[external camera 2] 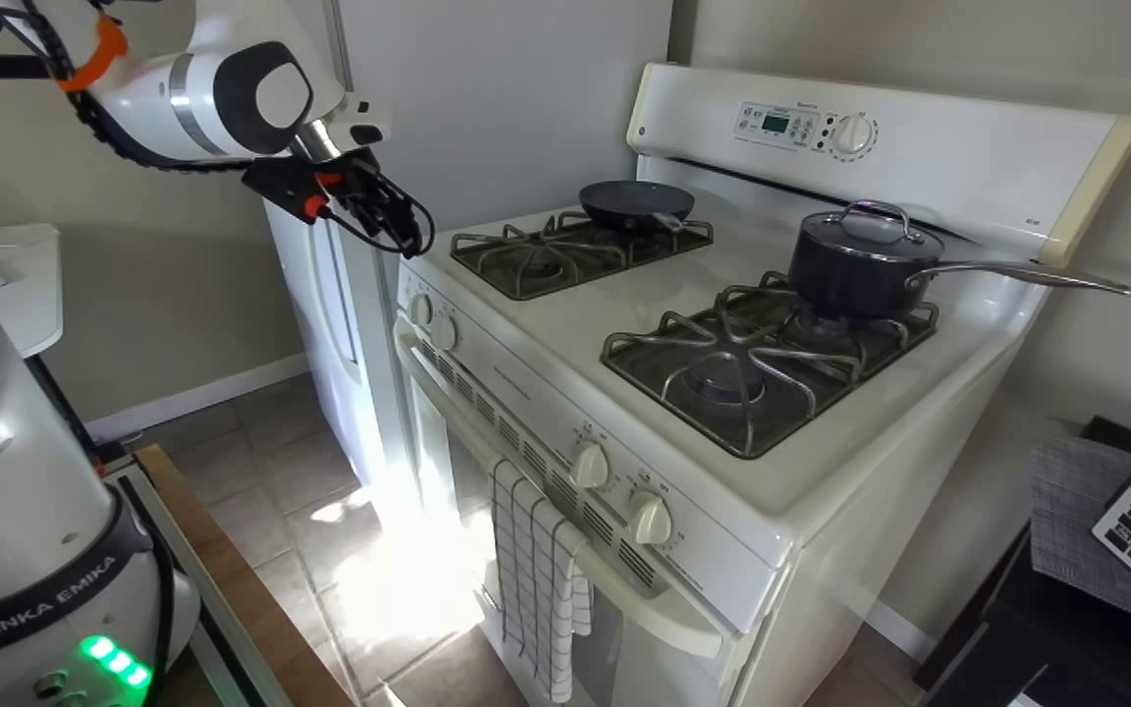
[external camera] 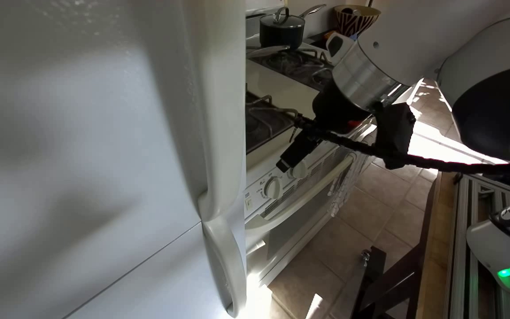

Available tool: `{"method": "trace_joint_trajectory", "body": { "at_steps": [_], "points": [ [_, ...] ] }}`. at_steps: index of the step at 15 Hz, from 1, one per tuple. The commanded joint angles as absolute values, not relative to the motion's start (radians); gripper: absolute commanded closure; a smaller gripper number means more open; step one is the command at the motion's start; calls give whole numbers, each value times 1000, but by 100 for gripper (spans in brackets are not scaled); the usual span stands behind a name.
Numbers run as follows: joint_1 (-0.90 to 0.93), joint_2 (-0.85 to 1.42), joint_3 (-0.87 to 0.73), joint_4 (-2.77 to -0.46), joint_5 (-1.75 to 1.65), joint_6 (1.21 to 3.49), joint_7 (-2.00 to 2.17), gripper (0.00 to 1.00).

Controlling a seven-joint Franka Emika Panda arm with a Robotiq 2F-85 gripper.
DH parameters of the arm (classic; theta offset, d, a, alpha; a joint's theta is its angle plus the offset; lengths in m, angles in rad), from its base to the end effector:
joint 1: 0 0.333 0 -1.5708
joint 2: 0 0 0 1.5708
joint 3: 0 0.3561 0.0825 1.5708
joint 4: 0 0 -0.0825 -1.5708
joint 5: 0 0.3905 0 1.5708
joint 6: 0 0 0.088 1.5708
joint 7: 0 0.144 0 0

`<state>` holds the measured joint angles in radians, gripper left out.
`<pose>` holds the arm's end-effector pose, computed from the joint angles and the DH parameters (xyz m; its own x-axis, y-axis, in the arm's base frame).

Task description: Press the button on the stove

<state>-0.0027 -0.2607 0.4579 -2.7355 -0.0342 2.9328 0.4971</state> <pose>0.3940 0.1894 0.3407 0.9045 -0.0161 0.4261 0.0192 -0.9967 -0.0785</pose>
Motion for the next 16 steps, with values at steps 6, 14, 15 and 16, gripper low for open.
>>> {"method": "trace_joint_trajectory", "body": {
  "at_steps": [6, 14, 15, 16],
  "points": [
    [-135, -126, 598, -2674, -154, 2904, 691, 65],
    [-206, -71, 682, -2651, -293, 2892, 922, 100],
    [-211, -64, 687, -2647, -305, 2889, 935, 100],
    [-218, -52, 693, -2641, -323, 2887, 953, 100]
  ]
}}
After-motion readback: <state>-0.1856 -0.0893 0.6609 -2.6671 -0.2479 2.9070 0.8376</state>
